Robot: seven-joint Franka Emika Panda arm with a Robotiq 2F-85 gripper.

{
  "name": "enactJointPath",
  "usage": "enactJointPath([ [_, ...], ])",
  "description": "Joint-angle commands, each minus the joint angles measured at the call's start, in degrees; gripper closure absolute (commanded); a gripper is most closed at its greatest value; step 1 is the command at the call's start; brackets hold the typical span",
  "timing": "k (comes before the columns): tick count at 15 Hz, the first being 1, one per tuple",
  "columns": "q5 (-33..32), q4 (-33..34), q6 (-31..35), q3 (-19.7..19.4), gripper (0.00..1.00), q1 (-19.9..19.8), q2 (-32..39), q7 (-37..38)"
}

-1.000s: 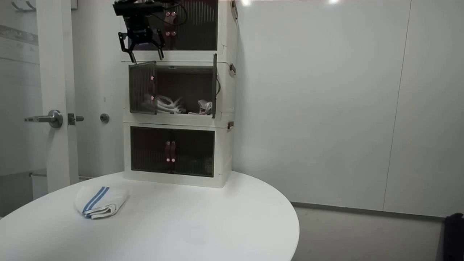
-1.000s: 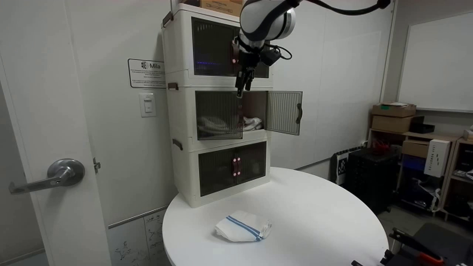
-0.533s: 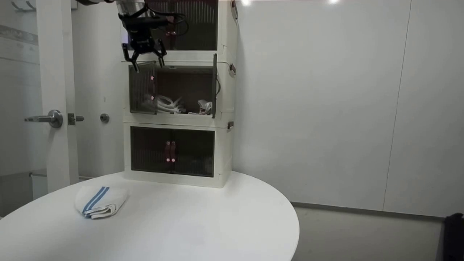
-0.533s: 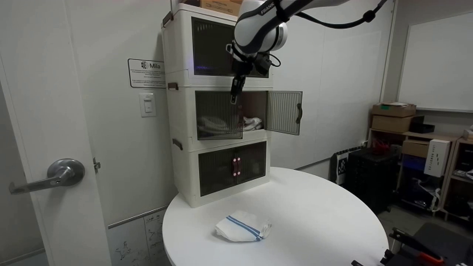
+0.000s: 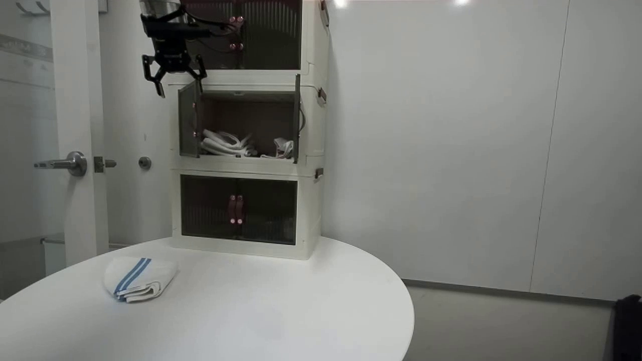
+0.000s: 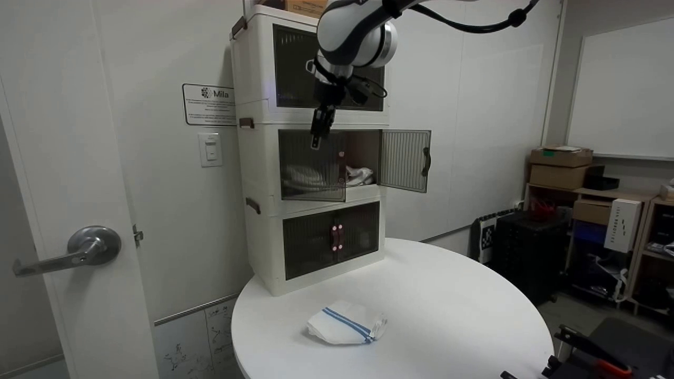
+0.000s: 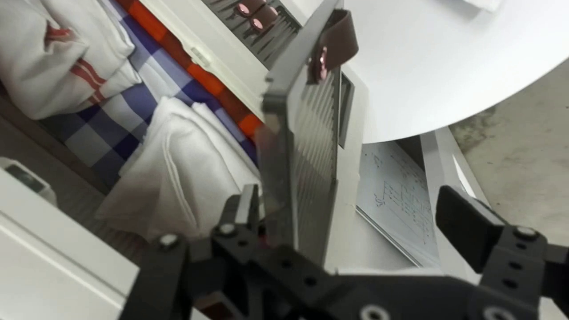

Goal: Open the cabinet doors in the middle

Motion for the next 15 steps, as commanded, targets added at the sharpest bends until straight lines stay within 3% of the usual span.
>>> enactJointPath([
  [1,1.5,0.6,-5.4,0.2,0.0,2.3,-2.8,4.5],
  [7,0.8,0.6,-10.0,0.0,0.0,5.6,-4.3,16.9],
  [15,0.9,0.4,-8.6,0.3,0.0,8.3,-2.5,27.1],
])
